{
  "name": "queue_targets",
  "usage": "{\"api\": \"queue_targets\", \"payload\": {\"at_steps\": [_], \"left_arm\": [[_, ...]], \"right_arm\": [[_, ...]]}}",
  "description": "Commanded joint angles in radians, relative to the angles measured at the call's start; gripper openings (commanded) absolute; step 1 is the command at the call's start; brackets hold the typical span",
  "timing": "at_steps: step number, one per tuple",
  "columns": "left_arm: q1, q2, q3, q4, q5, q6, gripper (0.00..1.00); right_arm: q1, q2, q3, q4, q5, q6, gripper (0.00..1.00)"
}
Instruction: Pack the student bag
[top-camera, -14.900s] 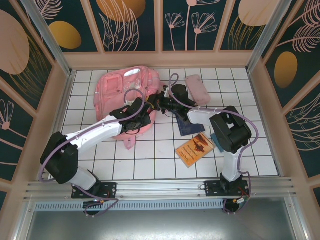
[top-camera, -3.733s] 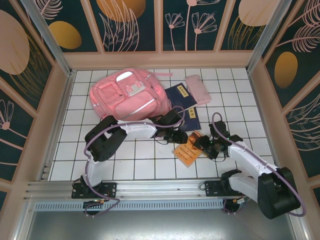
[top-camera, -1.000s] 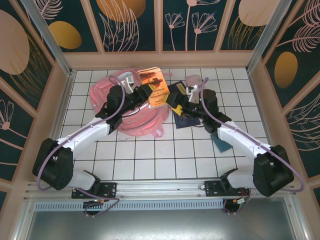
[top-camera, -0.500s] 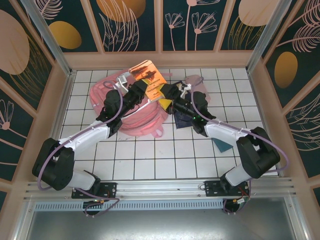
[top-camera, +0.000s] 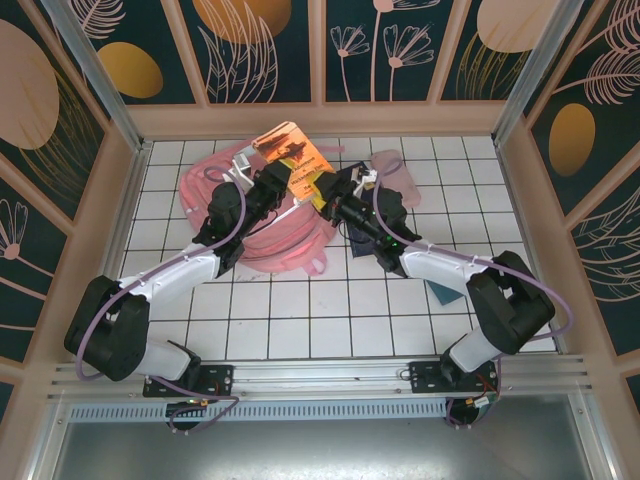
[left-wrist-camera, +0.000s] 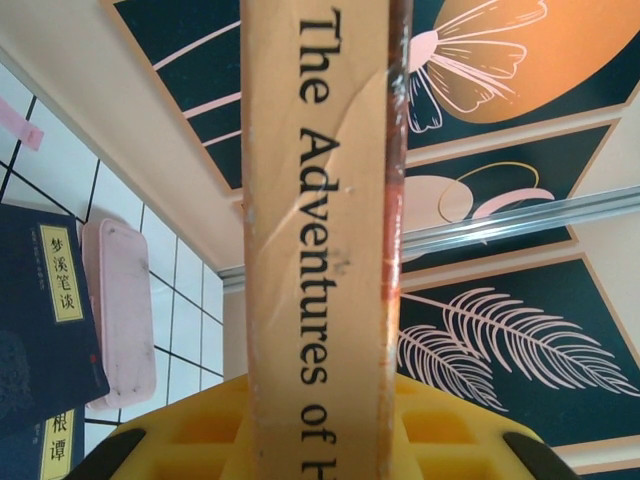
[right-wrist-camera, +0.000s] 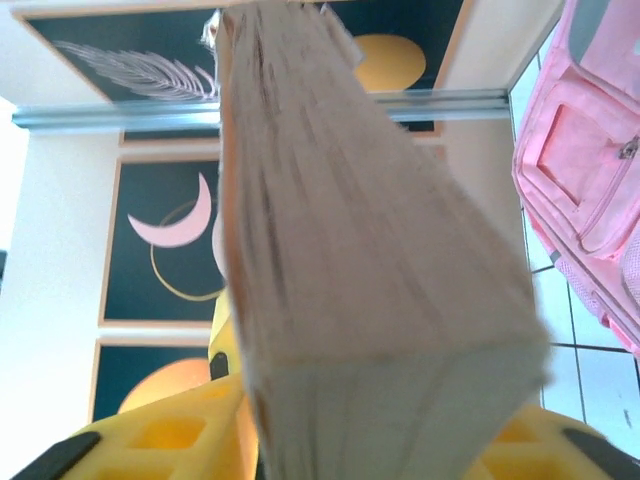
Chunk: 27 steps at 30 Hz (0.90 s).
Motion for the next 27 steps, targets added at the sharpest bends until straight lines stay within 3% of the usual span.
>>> {"api": "queue_targets", "payload": {"at_steps": [1, 3, 5, 8, 13, 19, 27], "left_arm": [[0.0, -0.046, -0.002, 0.036, -0.017, -0.005, 0.28], [-0.001, -0.054, 0.005, -0.03, -0.013, 0.006, 0.42], [-0.001, -0.062, 0.03, -0.165, -0.006, 0.058, 0.63], [0.0, -0.065, 0.057, -0.388, 0.0, 0.188, 0.76], [-0.018, -0.062, 0.061, -0.692, 0.009, 0.479, 0.82], [-0.073, -0.009, 0.144, -0.99, -0.111, 0.758, 0.83], [-0.081, 0.233, 0.4, -1.304, -0.264, 1.051, 0.84]], "right_arm": [[0.003, -0.051, -0.023, 0.032, 0.072, -0.025, 0.31], [0.001, -0.069, -0.019, -0.018, 0.086, -0.06, 0.22], [-0.007, -0.095, -0.01, -0.111, 0.093, -0.121, 0.18], [-0.035, -0.144, -0.001, -0.273, 0.084, -0.236, 0.16], [-0.112, -0.255, -0.027, -0.531, 0.088, -0.406, 0.15], [-0.205, -0.365, -0.072, -0.718, 0.092, -0.542, 0.16], [-0.233, -0.404, -0.093, -0.812, 0.088, -0.531, 0.16]]}}
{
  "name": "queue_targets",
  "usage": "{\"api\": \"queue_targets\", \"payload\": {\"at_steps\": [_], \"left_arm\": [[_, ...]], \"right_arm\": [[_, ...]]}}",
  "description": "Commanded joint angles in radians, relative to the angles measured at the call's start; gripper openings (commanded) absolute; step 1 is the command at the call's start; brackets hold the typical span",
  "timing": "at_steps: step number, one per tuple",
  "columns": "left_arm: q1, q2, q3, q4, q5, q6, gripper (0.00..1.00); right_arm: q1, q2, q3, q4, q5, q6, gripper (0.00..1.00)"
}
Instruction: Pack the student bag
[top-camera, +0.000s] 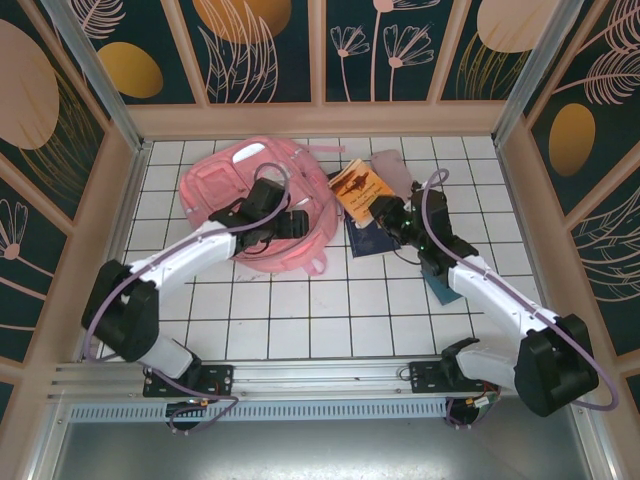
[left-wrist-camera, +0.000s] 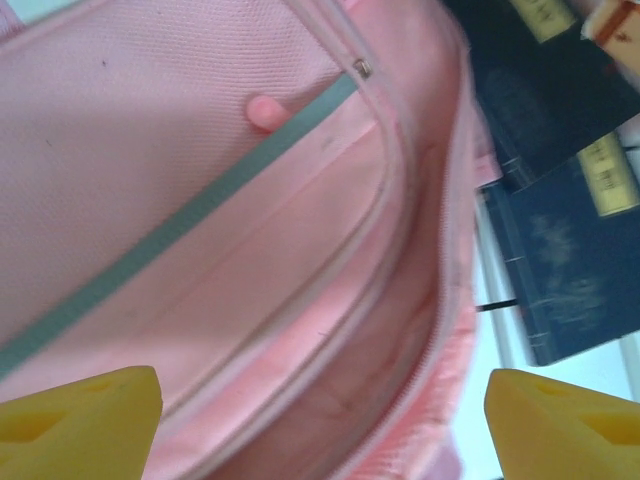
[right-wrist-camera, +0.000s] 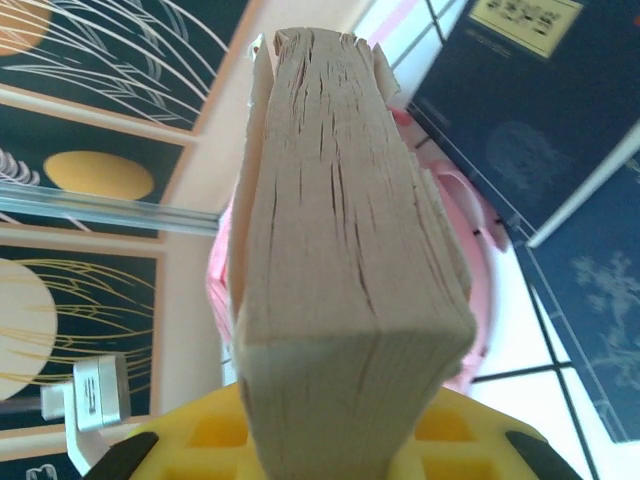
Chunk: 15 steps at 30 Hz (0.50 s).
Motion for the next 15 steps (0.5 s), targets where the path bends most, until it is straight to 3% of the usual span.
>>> {"api": "queue_targets", "payload": {"at_steps": [1, 6, 15], "left_arm": [[-0.003, 0.093, 0.098, -0.221, -0.117, 0.212, 0.84], [-0.004, 0.197, 0.194, -0.31, -0.087, 0.361, 0.81], [-0.005, 0.328, 0.343, -0.359, -0.109, 0.37, 0.76]], "right_arm": [[-0.002, -0.036, -0.007, -0.001, -0.018, -0.008, 0.16], [0.008, -0.056, -0.032, 0.021, -0.022, 0.023, 0.16], [0.011, -0.084, -0.04, -0.015, -0.04, 0.067, 0.17]]}}
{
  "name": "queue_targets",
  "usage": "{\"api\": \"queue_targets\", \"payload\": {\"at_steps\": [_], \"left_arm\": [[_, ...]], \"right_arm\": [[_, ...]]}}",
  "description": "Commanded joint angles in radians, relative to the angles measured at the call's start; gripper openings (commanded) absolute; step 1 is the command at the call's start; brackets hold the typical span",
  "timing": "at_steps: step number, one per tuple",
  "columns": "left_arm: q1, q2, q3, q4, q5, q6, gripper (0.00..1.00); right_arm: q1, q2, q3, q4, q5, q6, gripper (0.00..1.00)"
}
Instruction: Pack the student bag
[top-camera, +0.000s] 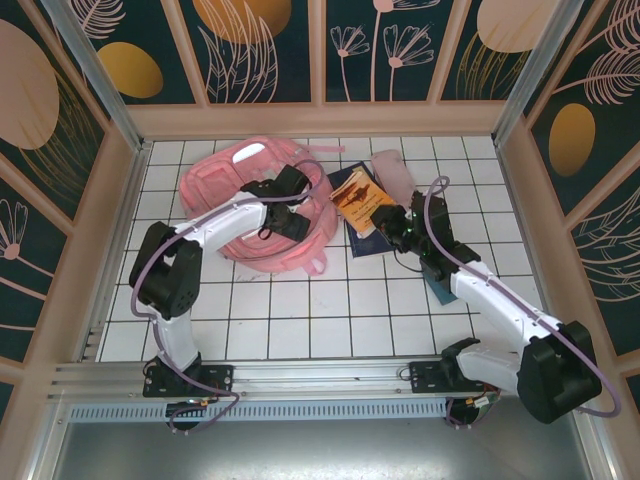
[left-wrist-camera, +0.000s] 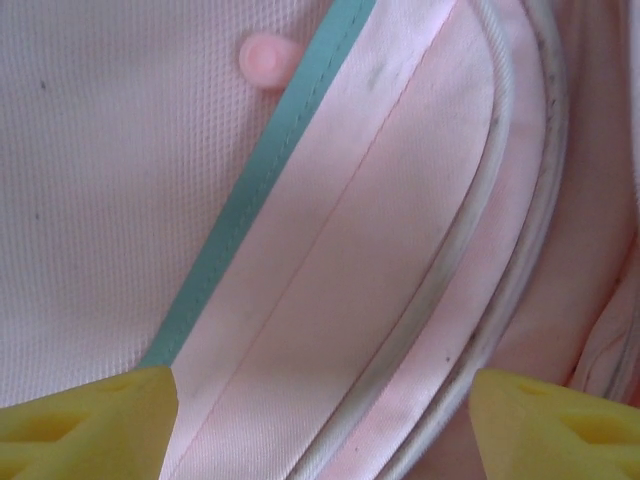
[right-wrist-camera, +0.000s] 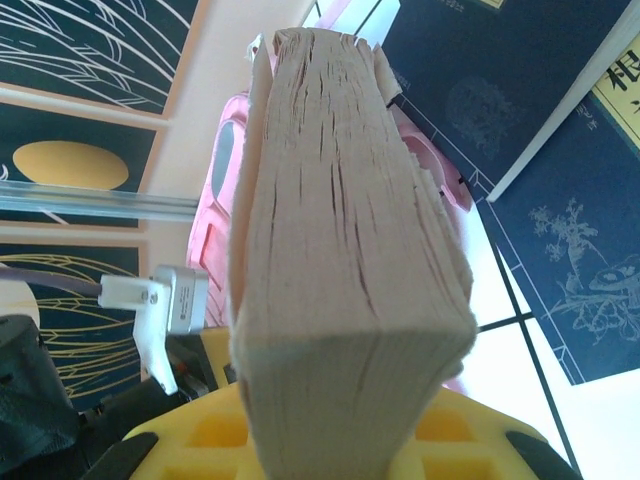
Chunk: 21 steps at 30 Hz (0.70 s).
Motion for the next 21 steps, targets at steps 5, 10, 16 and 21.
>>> {"api": "queue_targets", "payload": {"at_steps": [5, 10, 16, 21], "left_arm": [[-0.003, 0.086, 0.097, -0.097, -0.035, 0.055, 0.68], [-0.004, 0.121, 0.121, -0.102, -0.008, 0.078, 0.62], [-0.005, 0.141, 0.125, -0.105, -0.025, 0.104, 0.51], [-0.006, 0.156, 0.117, -0.128, 0.03, 0.138, 0.56]], "right_arm": [[0.012, -0.054, -0.004, 0.029, -0.014, 0.033, 0.18], [0.013, -0.043, 0.005, 0.022, -0.021, 0.038, 0.18], [0.016, -0.043, 0.007, 0.014, -0.013, 0.039, 0.18], [0.018, -0.04, 0.005, 0.011, -0.008, 0.041, 0.18]]}}
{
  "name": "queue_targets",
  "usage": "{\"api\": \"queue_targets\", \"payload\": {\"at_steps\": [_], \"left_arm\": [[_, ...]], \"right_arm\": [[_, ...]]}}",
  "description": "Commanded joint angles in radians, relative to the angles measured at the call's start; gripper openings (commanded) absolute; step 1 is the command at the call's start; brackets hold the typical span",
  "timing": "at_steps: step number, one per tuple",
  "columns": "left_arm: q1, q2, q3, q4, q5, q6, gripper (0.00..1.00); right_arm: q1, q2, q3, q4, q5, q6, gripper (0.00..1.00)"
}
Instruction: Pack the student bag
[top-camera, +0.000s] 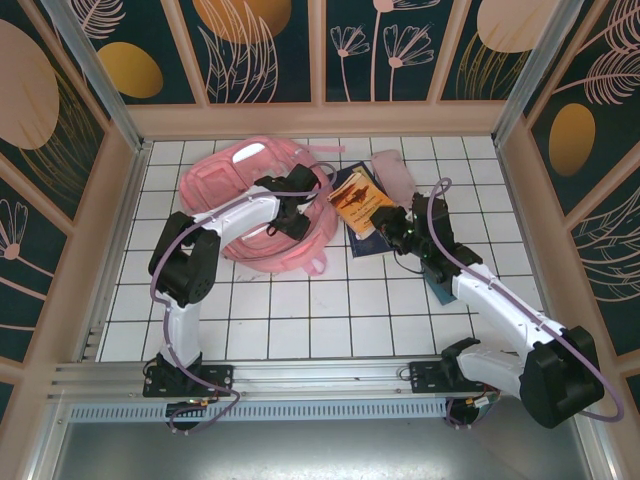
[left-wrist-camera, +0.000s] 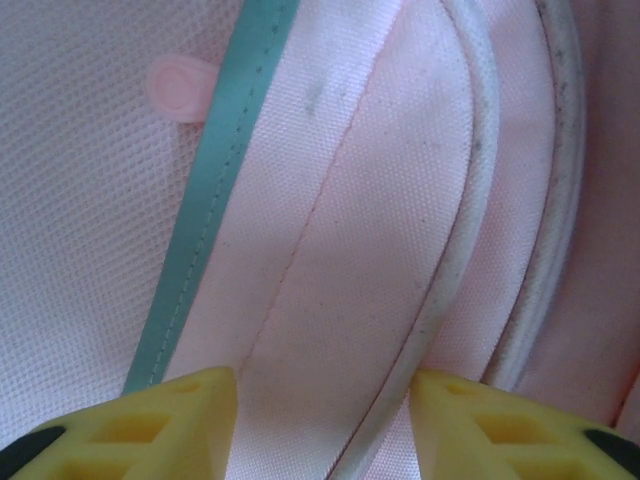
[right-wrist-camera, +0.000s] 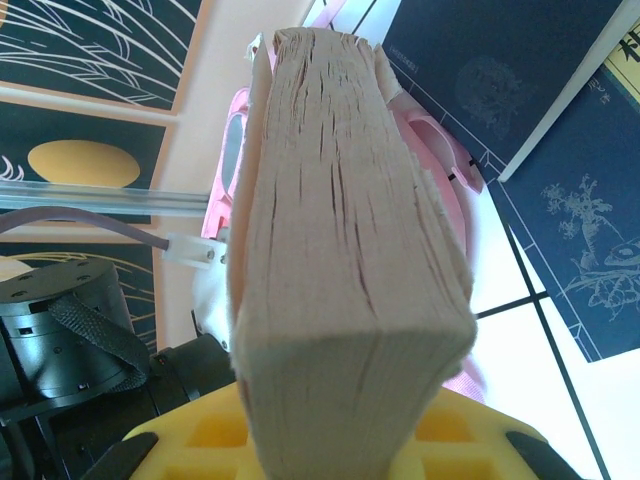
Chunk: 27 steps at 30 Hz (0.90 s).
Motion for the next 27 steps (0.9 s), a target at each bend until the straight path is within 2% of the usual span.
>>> {"api": "queue_targets", "payload": {"at_steps": [1, 6, 10, 16, 20, 25, 26, 27], "left_arm": [[0.0, 0.029, 0.008, -0.064, 0.047, 0.049, 0.59], [-0.001, 0.006, -0.009, -0.04, 0.075, 0.068, 0.64], [-0.001, 0.028, 0.007, -0.037, -0.092, 0.038, 0.49], [-0.017, 0.061, 0.045, -0.05, -0.057, 0.056, 0.42], [-0.021, 0.054, 0.058, -0.043, -0.087, 0.058, 0.22], [-0.022, -0.061, 0.054, 0.011, -0.114, 0.046, 0.07], [-0.022, -0.096, 0.044, 0.031, -0.122, 0.04, 0.0], [-0.023, -0.13, 0.034, 0.052, -0.131, 0.037, 0.0]], "right_arm": [[0.009, -0.019, 0.006, 0.023, 0.003, 0.008, 0.18], [0.009, -0.015, 0.009, 0.02, 0.006, 0.006, 0.18], [0.01, -0.009, 0.009, 0.022, 0.006, 0.008, 0.18], [0.012, -0.003, 0.012, 0.021, 0.012, 0.009, 0.18], [0.012, -0.007, 0.016, 0.009, 0.024, 0.005, 0.18], [0.01, -0.028, 0.021, -0.026, 0.053, -0.017, 0.18], [0.011, -0.032, 0.02, -0.022, 0.049, -0.029, 0.17], [0.01, -0.036, 0.02, -0.019, 0.039, -0.042, 0.17]]}}
